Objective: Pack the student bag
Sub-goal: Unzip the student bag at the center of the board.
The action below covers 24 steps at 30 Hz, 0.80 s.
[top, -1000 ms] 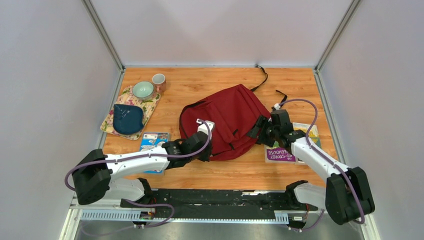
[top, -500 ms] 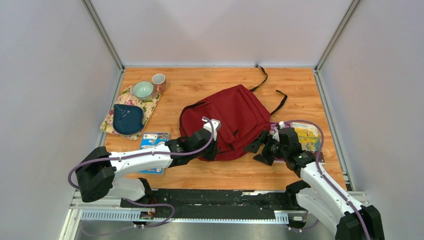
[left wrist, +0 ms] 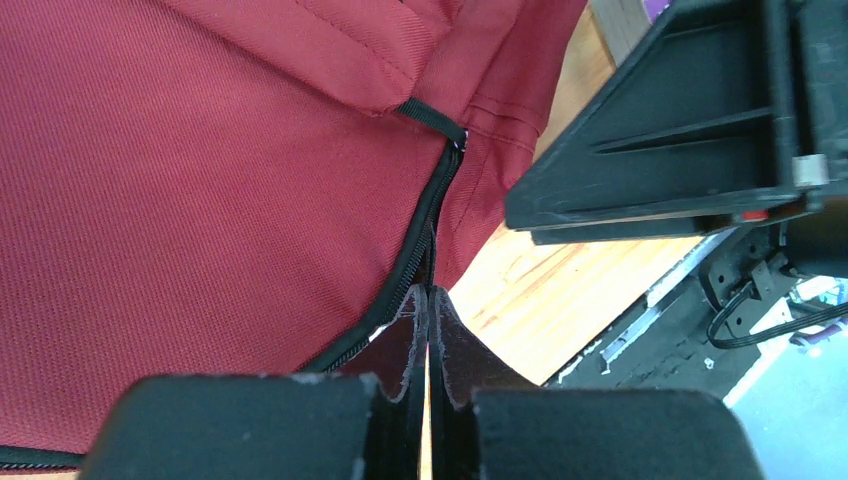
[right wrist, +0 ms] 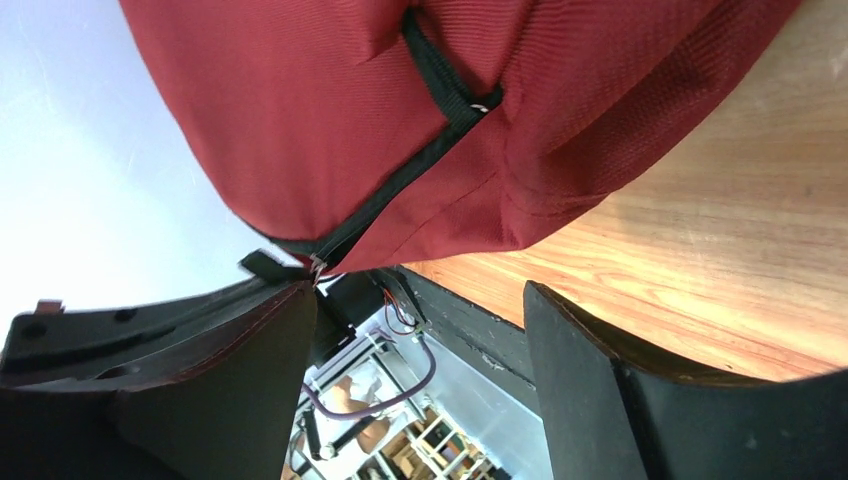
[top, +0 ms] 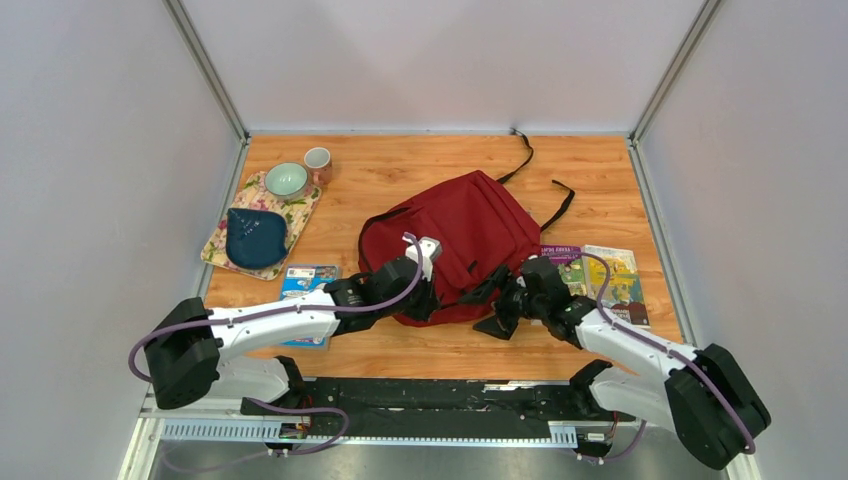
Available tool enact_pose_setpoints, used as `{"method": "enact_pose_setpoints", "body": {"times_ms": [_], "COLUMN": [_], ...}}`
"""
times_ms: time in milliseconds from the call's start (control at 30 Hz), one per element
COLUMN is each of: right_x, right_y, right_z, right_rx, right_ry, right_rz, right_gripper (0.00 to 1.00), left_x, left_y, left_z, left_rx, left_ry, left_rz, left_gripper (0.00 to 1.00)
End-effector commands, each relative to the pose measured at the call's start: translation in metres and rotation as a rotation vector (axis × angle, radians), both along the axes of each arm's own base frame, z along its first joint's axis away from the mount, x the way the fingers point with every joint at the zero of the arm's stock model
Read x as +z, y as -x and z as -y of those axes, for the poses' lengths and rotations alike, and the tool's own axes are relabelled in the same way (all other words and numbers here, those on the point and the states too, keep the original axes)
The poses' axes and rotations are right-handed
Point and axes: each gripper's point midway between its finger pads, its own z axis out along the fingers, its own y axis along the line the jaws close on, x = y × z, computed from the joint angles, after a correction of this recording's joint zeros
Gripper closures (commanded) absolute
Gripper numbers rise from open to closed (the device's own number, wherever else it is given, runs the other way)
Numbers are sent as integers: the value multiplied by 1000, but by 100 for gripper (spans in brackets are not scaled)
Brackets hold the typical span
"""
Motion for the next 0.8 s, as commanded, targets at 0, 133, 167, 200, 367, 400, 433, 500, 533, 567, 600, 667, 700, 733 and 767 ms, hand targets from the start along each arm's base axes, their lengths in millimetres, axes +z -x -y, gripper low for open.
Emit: {"method": "enact_pose_setpoints", "body": {"times_ms": [0, 133, 167, 200, 367, 400, 433, 500, 533, 567, 600, 667, 700, 733, 767], "right_x": [16, 17, 15, 11, 4, 1, 0, 2, -1, -2, 4, 2, 10, 12, 19], "right_y": [-16, -23, -25, -25, -33, -34, -34, -36, -35, -37, -41, -42, -47, -48, -51], "right_z": [-18, -28, -29, -30, -35, -35, -35, -33, -30, -26, -25, -15, -15, -13, -13], "right_rx": [-70, -84, -91, -93, -113, -110, -107, -94, -88, -92, -86, -68, -56, -30, -15], "right_ry": [-64, -90, -87, -76, -60, -51, -43, -18, 10, 44, 63, 148, 158, 183, 191], "right_rz": [-37, -55, -64, -77, -100, -99, -99, -63, -58, -38, -4, 47, 89, 136, 177], "right_gripper": [22, 24, 24, 25, 40, 45, 58, 69, 78, 85, 92, 100, 100, 100, 100], "left_x": [32, 38, 39, 39, 42, 42, 41, 41, 40, 42, 40, 40, 36, 35, 38], "left_y": [-1, -1, 0, 0, 3, 4, 4, 4, 2, 1, 1, -5, -6, -10, -12], "left_z": [10, 10, 11, 11, 14, 14, 13, 11, 8, 6, 2, -7, -13, -19, -25], "left_rx": [-10, -13, -16, -20, -38, -40, -38, -33, -22, -14, -5, 35, 47, 79, 97], "left_ry": [111, 130, 133, 134, 149, 148, 145, 141, 133, 133, 121, 102, 76, 57, 51], "left_rz": [44, 58, 58, 56, 59, 58, 57, 59, 66, 74, 78, 103, 108, 128, 141], "left_gripper": [100, 100, 100, 100, 100, 100, 100, 100, 100, 100, 100, 100, 100, 100, 100]}}
